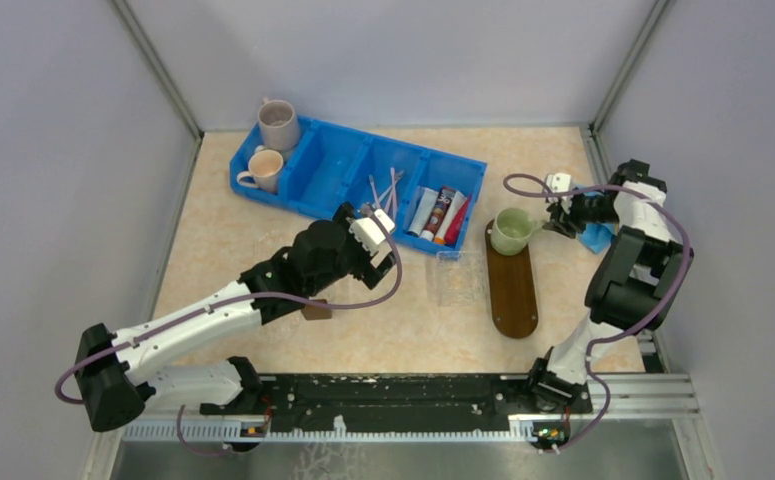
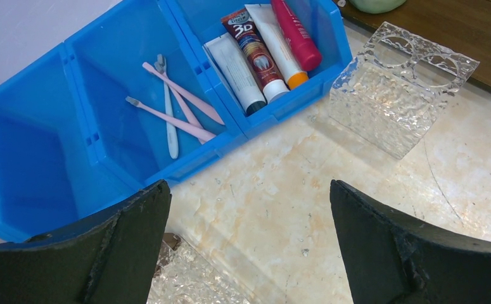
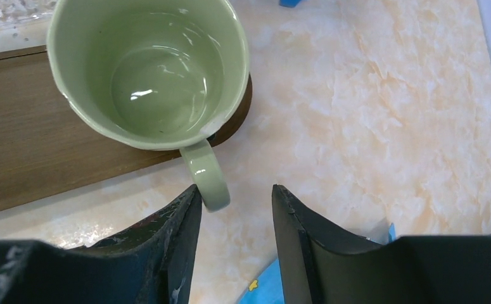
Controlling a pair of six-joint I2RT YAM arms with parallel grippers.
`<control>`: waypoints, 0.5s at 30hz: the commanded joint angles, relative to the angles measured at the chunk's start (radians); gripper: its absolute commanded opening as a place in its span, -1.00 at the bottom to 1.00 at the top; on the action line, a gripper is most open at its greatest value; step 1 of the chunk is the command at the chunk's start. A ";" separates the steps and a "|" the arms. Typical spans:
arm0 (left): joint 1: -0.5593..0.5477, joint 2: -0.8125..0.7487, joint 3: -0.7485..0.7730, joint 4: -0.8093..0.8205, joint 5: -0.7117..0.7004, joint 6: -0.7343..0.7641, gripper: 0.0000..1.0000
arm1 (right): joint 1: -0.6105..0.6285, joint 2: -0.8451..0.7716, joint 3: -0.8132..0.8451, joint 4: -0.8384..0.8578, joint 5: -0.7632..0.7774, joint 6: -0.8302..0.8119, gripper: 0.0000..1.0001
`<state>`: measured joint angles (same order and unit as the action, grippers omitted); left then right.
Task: Prepare toiletry sets of a toothbrush and toothpaste on the tray
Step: Place the cup on the tray.
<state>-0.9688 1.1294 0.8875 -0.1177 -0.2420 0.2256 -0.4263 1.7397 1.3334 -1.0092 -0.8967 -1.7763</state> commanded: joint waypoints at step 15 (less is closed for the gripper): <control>0.027 -0.143 -0.031 0.069 0.025 -0.020 0.99 | 0.005 -0.501 -0.124 0.083 -0.101 0.641 -0.12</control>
<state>-0.9638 1.0439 0.8742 -0.1055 -0.2413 0.2234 -0.4259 1.4002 1.2709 -0.9501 -0.8928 -1.3876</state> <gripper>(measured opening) 0.994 0.439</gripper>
